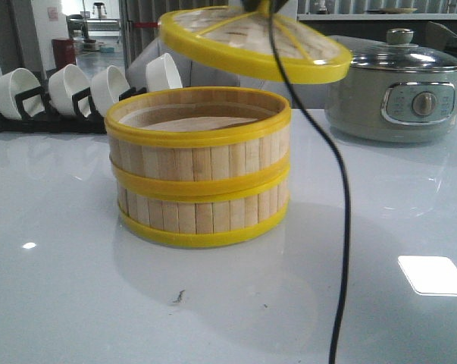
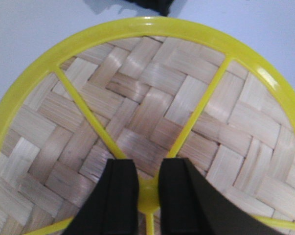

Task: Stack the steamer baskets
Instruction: 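Carry the lid over the stack and lower it on top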

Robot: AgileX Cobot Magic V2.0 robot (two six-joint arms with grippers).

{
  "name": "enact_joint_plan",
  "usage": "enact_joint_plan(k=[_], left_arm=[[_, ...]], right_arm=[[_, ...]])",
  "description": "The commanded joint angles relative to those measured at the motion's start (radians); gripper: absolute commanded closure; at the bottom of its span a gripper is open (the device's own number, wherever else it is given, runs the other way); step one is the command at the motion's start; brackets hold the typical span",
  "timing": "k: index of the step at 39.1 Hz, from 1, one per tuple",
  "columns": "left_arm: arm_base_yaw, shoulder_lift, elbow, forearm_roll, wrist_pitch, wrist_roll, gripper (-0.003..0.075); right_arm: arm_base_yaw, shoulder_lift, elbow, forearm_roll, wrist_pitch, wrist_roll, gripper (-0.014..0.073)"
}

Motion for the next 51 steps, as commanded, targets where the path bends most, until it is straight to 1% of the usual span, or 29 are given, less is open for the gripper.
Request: enact_joint_plan(k=[1,5,12,21,30,51], left_arm=[[-0.008,-0.001,-0.030,0.000,-0.078,-0.008,0.0627],[-0.008,-0.001,-0.030,0.000,-0.078,-0.008,0.0627],[-0.008,-0.001,-0.030,0.000,-0.078,-0.008,0.0627],[-0.008,-0.001,-0.030,0.000,-0.078,-0.008,0.0627],[-0.008,-0.001,-0.030,0.000,-0.078,-0.008,0.0627],[-0.008,-0.001,-0.030,0.000,-0.078,-0.008,0.0627]], right_arm=[[0.043,0.002,-0.096,0.003,-0.019,-0.005,0.0567],[0.074,0.063,-0.170,0.003,0.019,-0.005,0.0567],[0.087,0.127,-0.228,0.001,0.047,-0.005,0.0567],[0.090,0.155,-0.229,-0.004,0.052,-0.005,0.0567],[0.097,0.157,-0.229,-0.004,0.027,-0.005,0.0567],[0.119,0.157,-0.229,-0.003,0.030,-0.005,0.0567]])
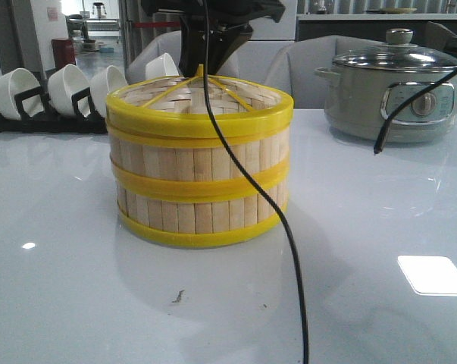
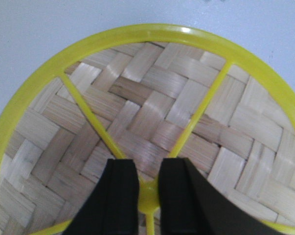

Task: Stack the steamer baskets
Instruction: 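Carry the lid over the stack and lower it on top, then release the lid and raise the right gripper away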

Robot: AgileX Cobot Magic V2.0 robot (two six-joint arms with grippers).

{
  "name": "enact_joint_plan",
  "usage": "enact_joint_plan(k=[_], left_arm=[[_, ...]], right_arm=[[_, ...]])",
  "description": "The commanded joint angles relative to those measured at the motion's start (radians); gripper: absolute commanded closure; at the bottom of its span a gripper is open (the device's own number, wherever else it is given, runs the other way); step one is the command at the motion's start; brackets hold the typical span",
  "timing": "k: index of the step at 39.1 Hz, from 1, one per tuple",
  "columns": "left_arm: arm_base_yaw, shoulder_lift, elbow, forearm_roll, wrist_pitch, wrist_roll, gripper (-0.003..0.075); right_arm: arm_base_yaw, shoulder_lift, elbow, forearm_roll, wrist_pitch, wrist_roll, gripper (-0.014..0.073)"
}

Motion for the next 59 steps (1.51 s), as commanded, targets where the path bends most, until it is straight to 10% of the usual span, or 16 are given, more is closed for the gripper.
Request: enact_joint_plan(k=[1,23,34,59], left_arm=[[-0.008,-0.001,-0.030,0.000,-0.078,-0.008,0.0627],[-0.008,-0.001,-0.030,0.000,-0.078,-0.008,0.0627],[-0.008,-0.001,-0.030,0.000,-0.078,-0.008,0.0627],[-0.008,-0.001,-0.030,0.000,-0.078,-0.008,0.0627]], right_arm=[[0.012,-0.063,-0.036,0.037,-0.063,-0.005,0.0567],[0.014,-0.063,-0.036,0.037,-0.065,-0.005,0.0542],[0.014,-0.069,-0.037,0.037,-0.092,-0.005,0.0149],[-0.085,-0.250,0.020,-0.056,-0.168,-0.005,0.0267]])
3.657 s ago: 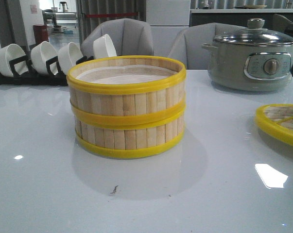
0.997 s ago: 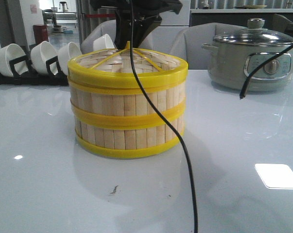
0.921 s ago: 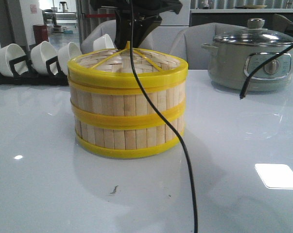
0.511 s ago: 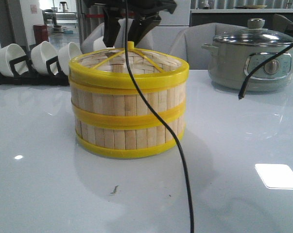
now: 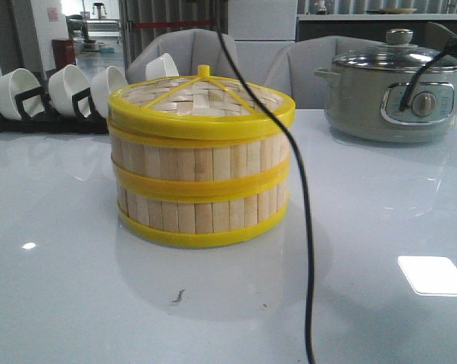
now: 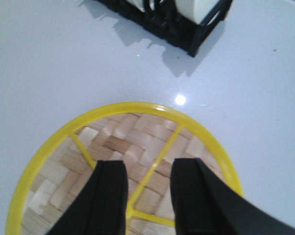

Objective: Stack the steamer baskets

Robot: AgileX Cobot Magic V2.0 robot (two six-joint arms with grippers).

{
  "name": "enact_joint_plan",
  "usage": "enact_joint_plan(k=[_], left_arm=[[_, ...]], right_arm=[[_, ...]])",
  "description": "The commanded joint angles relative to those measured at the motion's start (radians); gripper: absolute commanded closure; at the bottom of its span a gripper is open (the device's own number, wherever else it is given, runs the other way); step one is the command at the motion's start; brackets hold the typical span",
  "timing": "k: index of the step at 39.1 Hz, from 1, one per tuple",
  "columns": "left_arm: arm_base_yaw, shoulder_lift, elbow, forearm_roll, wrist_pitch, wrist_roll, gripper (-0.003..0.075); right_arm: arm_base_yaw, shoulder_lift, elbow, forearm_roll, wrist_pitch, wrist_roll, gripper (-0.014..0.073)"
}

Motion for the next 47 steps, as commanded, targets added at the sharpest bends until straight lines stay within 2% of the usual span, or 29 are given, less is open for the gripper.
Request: enact_joint_plan(k=[1,7,11,17,24,28,41,47], left_arm=[[-0.008,-0.001,-0.030,0.000,-0.078,-0.008,0.0627],[-0.008,-0.001,-0.030,0.000,-0.078,-0.008,0.0627],[-0.008,-0.001,-0.030,0.000,-0.078,-0.008,0.0627],[-0.008,-0.001,-0.030,0.000,-0.078,-0.008,0.0627],[-0.008,-0.001,-0.030,0.000,-0.078,-0.008,0.0627],[-0.008,-0.001,-0.030,0.000,-0.078,-0.008,0.0627],[-0.008,-0.001,-0.030,0.000,-0.078,-0.008,0.0627],[-0.008,-0.001,-0.030,0.000,-0.078,-0.008,0.0627]], right_arm=[[-0.058,-0.123,0.023,-0.021,-0.068,-0.005,0.0267],[-0.139,-0.246,0.171,-0.021,-0.094,-0.005,0.0267],[-0.218,-0.388,0.363,-0.021,-0.174,-0.005,0.0267],[-0.345,-0.644,0.724,-0.021,-0.378,-0.005,0.0267],[-0.453,-0.932,1.104,-0.021,-0.649,-0.005,0.0267],[-0.502,-1.085,1.285,-0.021,-0.758,-0.005,0.0283],[-0.569,-1.362,1.590,-0.021,-0.779,-0.005,0.0285],[-0.585,-1.460,1.733,-0.021,-0.854,-0.005,0.0285]])
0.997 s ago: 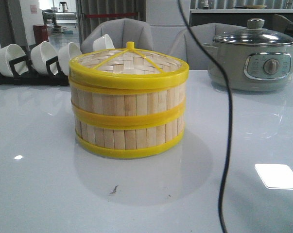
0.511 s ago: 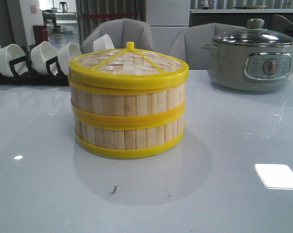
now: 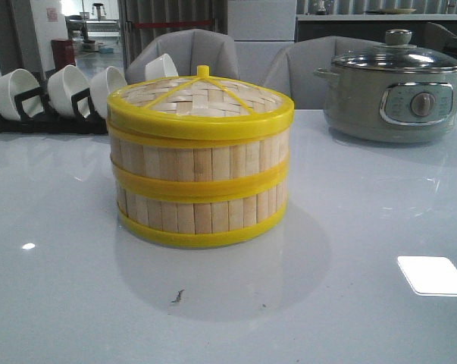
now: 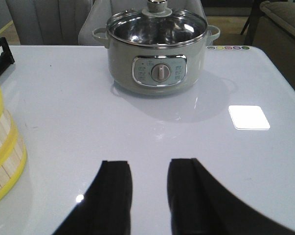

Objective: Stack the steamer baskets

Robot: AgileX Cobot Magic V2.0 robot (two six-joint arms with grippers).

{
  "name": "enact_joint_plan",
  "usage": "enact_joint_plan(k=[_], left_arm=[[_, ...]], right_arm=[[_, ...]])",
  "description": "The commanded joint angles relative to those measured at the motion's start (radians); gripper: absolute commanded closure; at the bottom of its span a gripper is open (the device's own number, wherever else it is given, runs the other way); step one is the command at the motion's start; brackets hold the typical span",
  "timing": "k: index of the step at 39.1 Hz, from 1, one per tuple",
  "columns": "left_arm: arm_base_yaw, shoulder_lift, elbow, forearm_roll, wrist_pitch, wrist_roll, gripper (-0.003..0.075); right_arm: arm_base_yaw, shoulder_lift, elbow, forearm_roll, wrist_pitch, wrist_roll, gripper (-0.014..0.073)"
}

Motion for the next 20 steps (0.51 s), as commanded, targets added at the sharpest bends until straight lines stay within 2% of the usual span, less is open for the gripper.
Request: enact_joint_plan(k=[1,8,14,17,19,20], left_arm=[[-0.008,-0.001,-0.030,0.000,-0.078,-0.008,0.0627],[-0.008,-0.001,-0.030,0.000,-0.078,-0.008,0.0627],[-0.008,-0.001,-0.030,0.000,-0.078,-0.008,0.0627],[-0.008,-0.001,-0.030,0.000,-0.078,-0.008,0.0627],[-0.008,-0.001,-0.030,0.000,-0.078,-0.008,0.0627],[-0.008,-0.001,-0.030,0.000,-0.078,-0.008,0.0627]], right_arm=[[-0.012,-0.051,0.052,-0.010,-0.146,-0.005,0.0285],[-0.030,-0.146,0.179,-0.010,-0.189,-0.005,0.0285],[-0.031,-0.190,0.220,-0.010,-0.238,-0.005,0.0289],[-0.031,-0.198,0.220,-0.010,-0.257,-0.005,0.0362],[-0.031,-0.199,0.220,-0.010,-0.256,-0.005,0.0461],[-0.031,-0.199,0.220,-0.010,-0.255,-0.005,0.0547]])
